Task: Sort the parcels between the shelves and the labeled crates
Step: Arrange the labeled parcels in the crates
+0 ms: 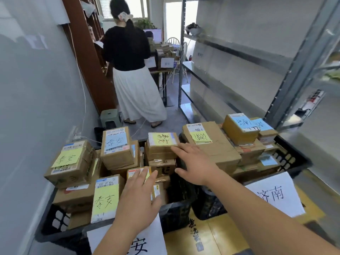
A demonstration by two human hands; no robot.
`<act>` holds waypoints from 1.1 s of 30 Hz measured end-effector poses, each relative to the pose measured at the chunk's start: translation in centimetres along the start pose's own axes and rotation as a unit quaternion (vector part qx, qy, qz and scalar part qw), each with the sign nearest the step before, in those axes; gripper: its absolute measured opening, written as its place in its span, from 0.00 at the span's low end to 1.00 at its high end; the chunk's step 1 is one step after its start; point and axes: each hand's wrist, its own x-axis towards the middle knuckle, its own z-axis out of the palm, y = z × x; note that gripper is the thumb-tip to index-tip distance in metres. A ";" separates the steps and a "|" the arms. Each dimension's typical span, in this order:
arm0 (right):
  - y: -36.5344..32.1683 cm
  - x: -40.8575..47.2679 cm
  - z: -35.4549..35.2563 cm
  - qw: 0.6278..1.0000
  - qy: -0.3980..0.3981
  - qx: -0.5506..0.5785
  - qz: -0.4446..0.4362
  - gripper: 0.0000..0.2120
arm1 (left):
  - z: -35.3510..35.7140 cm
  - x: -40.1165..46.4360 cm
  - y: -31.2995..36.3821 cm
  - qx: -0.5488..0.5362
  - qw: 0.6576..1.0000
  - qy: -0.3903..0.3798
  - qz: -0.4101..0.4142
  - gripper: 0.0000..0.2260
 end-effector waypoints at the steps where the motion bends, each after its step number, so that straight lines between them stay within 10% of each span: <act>1: 0.2 -1.3 0.0 1.000 0.000 0.002 0.015 0.37 | 0.1 0.2 0.6 0.005 1.000 0.001 0.015 0.32; 21: 11.3 -36.5 -5.1 0.959 0.058 0.006 0.278 0.36 | 6.2 -7.9 24.7 0.030 0.973 -0.034 0.227 0.32; 33: 14.7 -68.0 -5.9 0.887 0.090 -0.002 0.454 0.36 | 15.0 -23.8 47.8 -0.011 0.896 -0.114 0.429 0.32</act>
